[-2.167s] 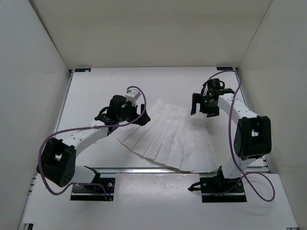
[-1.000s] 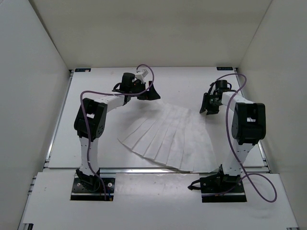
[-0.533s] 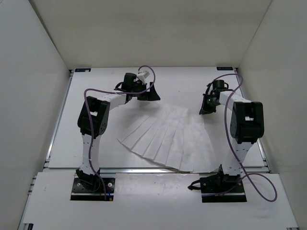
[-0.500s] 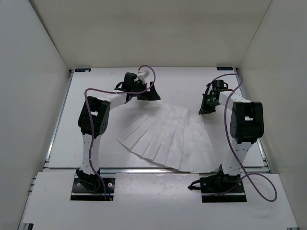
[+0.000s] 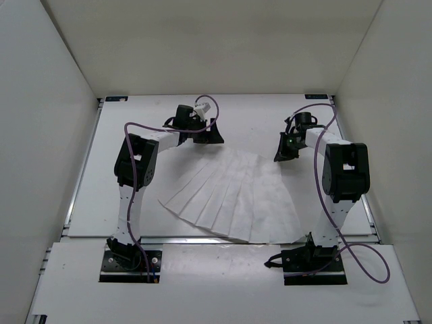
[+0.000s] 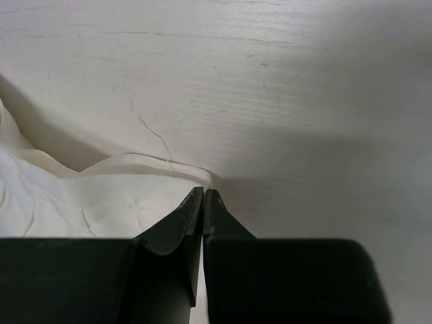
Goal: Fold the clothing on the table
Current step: Flatten the skirt out
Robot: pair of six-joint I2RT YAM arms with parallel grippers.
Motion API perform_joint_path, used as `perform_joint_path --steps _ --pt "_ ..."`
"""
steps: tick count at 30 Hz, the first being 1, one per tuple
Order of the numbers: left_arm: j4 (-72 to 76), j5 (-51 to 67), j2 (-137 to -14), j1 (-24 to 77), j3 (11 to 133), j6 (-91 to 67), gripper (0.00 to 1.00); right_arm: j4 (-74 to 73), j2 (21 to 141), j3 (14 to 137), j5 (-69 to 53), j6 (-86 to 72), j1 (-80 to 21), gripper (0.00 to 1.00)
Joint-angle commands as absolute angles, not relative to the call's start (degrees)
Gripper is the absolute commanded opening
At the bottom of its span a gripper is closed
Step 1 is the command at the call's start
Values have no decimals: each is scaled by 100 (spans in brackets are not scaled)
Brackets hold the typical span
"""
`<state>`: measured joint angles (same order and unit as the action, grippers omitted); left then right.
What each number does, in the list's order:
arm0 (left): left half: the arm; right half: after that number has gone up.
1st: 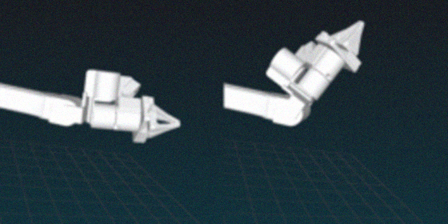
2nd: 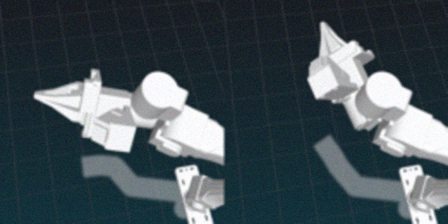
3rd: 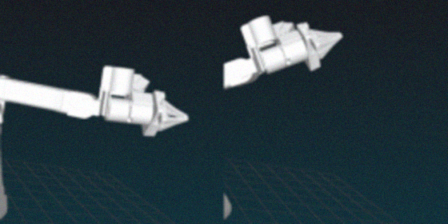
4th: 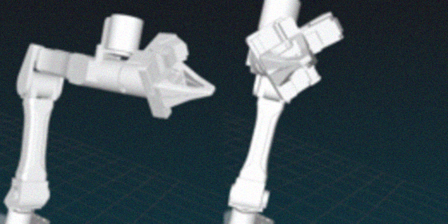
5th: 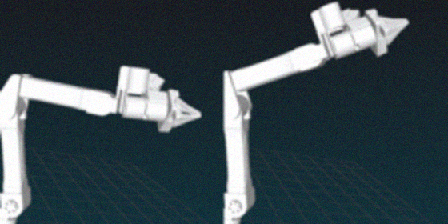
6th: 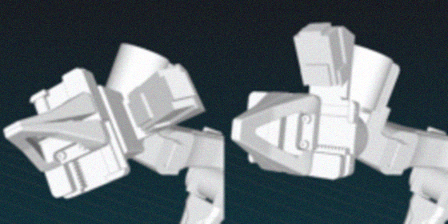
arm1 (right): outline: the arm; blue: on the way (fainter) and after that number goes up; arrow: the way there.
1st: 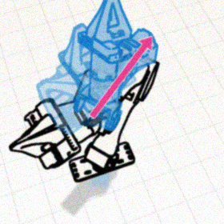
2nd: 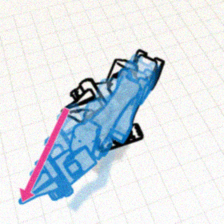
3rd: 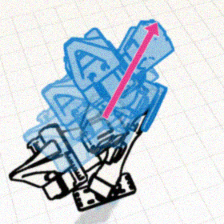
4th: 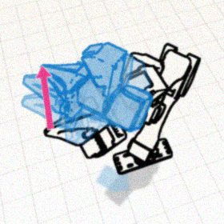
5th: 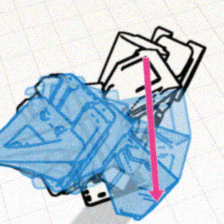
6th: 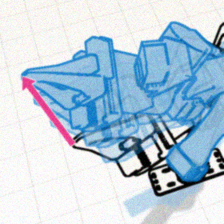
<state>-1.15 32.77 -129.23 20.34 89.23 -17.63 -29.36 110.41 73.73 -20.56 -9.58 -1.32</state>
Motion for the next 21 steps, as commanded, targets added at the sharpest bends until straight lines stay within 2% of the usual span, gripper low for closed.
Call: perform_joint_path --steps 1,11,14,17,18,20,21 --pt "-176 3515 -12832 1969 8745 -1731 88 -3032 10784 7629 -2127 -800 -105 0" --pt "-141 3840 -12885 2101 8613 -1740 78 -3173 10863 7813 -2066 -791 -307 0" --pt "-123 3814 -12929 2100 8622 -1828 66 -3234 10881 7866 -2083 -765 -360 0" --pt "138 3779 -12955 2057 8544 -2012 43 -3191 10846 7919 -2118 -747 -360 0" --pt "184 3771 -12955 1987 8578 -2143 27 -3173 10881 7954 -2136 -730 -343 0" --pt "403 3875 -12946 1987 8526 -2302 1 -3199 10855 7937 -2153 -747 -352 0" --pt "439 3885 -12929 2012 8525 -2355 0 -3225 10881 8006 -2179 -712 -343 0"
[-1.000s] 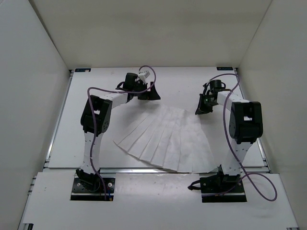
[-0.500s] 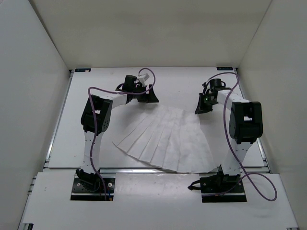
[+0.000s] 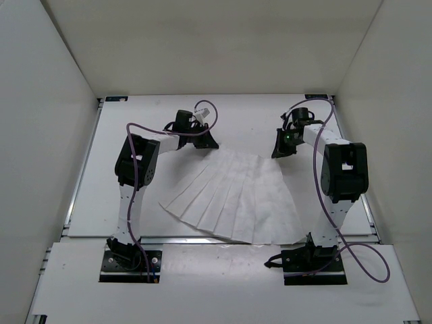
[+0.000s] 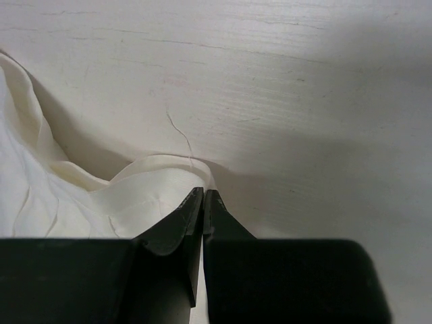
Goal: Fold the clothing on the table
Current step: Flatten the skirt out
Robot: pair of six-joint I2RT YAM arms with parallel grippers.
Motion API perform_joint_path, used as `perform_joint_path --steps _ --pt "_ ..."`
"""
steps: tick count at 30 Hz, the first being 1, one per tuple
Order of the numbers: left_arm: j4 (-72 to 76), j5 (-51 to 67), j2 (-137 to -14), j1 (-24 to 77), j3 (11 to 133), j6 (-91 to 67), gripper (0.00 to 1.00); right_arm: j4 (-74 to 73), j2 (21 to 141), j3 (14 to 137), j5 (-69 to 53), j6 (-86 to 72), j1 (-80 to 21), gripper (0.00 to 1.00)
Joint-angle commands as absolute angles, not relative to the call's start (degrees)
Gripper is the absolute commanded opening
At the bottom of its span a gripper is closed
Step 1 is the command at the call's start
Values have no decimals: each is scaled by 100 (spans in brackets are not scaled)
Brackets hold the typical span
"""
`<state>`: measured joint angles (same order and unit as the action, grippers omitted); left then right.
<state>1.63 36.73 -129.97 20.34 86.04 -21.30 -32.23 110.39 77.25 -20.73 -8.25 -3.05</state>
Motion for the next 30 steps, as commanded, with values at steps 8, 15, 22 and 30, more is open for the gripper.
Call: perform_joint_path --steps 8,15,22,30 --pt "-174 3200 -12156 1767 9015 -1740 0 -3823 11285 9525 -1741 -483 -369 0" --pt "-1070 2585 -11699 1380 12017 -1346 0 -3853 11682 12970 -1880 -1001 -9 0" --pt "-1240 2540 -10856 1134 12492 -1301 0 -3122 10357 12802 -765 -449 -781 0" --pt "-572 2347 -8924 1564 8094 -931 0 -1443 8115 7451 -1072 -895 -800 0"
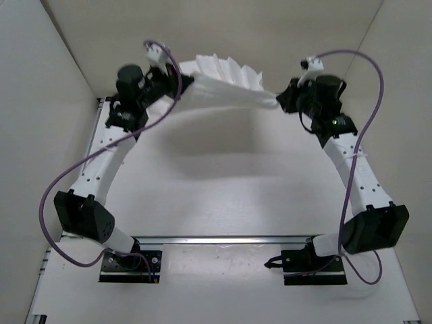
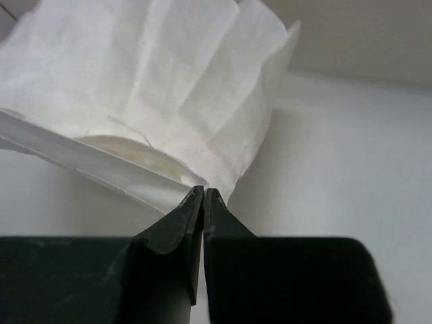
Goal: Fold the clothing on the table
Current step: Flatten the skirt out, then fold the skirt
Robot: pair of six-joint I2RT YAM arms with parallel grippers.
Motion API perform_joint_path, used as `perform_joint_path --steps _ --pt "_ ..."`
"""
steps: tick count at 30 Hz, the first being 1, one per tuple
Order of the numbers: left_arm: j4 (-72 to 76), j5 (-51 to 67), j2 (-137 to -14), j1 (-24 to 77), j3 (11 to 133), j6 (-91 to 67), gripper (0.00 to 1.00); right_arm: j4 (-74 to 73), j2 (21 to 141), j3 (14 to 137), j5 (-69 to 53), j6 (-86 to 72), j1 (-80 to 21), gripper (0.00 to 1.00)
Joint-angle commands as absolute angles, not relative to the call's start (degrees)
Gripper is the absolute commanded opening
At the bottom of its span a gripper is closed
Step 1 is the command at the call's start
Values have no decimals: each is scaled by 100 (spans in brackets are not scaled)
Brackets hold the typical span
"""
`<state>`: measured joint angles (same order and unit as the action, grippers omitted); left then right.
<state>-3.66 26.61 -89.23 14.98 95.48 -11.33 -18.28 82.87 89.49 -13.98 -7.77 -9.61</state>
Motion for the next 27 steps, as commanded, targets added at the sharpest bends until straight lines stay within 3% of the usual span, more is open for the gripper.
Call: perform_joint_path --steps 1,4,6,9,14,18,22,27 --pt "-345 2329 -8660 1556 7286 -984 0 -1328 7973 7096 -1142 -914 -756 0" --pt "147 2329 -7913 1564 5552 -1257 0 -1143 7436 5384 -1327 -1002 -782 0" --pt "-138 2094 -7482 1731 4897 -1152 0 -1378 7164 4951 -1170 -949 -984 0" --pt "-509 1653 -6769 2091 4334 -1334 0 -1809 7014 4886 -1107 -879 -1203 0" --pt "-308 1162 -5846 1838 3928 -2153 0 -1652 7188 5544 -1352 -809 -1248 0" --pt "-263 1291 -6353 1434 4629 -2136 0 -1529 8329 6668 -1477 -686 -950 0" --pt "-308 1178 -7730 1336 5439 -1934 0 -1555 9515 7793 -1493 -720 -862 0" --pt "243 1029 -8254 1309 4916 -2408 0 -1486 10283 8042 -1433 -747 -1072 0"
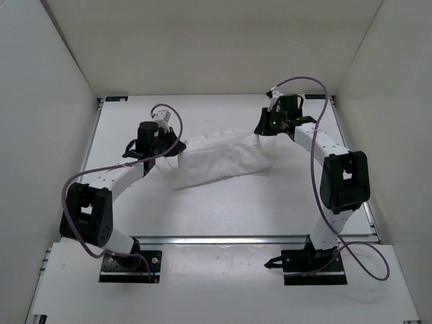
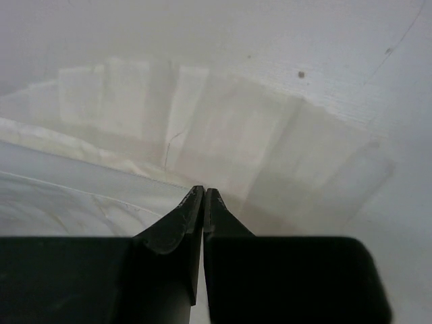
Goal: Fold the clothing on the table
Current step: Fold the skirt
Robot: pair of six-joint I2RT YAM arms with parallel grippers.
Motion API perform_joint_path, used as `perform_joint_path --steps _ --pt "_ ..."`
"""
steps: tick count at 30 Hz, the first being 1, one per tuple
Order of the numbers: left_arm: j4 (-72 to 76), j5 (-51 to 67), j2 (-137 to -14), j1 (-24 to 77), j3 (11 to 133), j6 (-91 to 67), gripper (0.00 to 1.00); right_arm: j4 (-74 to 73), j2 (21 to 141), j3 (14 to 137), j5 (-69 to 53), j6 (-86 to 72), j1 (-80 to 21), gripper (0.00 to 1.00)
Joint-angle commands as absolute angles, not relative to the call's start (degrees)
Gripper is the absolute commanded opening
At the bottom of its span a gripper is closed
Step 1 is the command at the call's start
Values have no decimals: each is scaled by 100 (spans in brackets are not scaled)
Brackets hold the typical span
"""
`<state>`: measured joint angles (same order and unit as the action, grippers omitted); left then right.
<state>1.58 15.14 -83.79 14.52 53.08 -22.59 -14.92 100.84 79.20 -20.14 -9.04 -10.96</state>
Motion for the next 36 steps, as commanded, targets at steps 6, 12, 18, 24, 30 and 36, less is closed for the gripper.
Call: perform_joint_path --steps 6,12,18,24,30,36 --pt "220 580 -8604 890 4561 -2592 47 -1564 10503 7813 -1335 -949 -924 99" --pt "-351 422 -8263 764 5194 -2198 99 -1863 10213 8296 -1397 -774 -633 99" --pt "-273 1184 -7709 958 5089 -1995 82 -1740 9862 7552 -1758 -861 -536 98" --pt "-159 1055 -7286 1836 4457 -2275 62 -1354 9589 6812 -2321 -975 -781 90" --pt "-281 651 -6900 1310 3789 -2496 84 -1353 10001 6978 -2461 -826 -1124 91" --pt "-79 685 -7232 1160 3805 -2487 86 -1353 10739 7821 -2672 -870 -1187 91"
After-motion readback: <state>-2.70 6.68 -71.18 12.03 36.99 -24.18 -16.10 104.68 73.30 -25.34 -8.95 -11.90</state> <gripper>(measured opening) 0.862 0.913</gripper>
